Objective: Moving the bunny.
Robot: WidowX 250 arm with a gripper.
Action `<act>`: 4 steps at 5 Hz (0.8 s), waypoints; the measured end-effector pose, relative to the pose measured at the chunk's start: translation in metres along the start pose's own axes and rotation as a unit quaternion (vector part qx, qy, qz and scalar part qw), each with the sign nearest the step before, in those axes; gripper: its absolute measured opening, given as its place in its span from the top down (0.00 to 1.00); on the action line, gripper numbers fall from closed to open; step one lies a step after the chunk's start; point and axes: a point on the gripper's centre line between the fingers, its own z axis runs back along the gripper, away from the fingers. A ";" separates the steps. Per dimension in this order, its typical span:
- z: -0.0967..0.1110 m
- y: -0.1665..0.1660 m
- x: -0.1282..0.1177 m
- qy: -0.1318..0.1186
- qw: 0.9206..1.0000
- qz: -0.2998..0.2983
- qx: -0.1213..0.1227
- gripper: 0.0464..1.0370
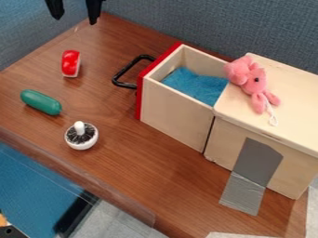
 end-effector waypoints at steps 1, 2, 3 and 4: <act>-0.014 -0.001 -0.006 0.023 1.000 0.003 -0.002 0.04; -0.014 -0.034 -0.011 0.044 0.999 -0.028 -0.004 0.04; -0.009 -0.062 -0.011 0.044 0.997 -0.052 -0.022 0.04; 0.002 -0.080 -0.010 0.050 0.995 -0.080 -0.016 0.04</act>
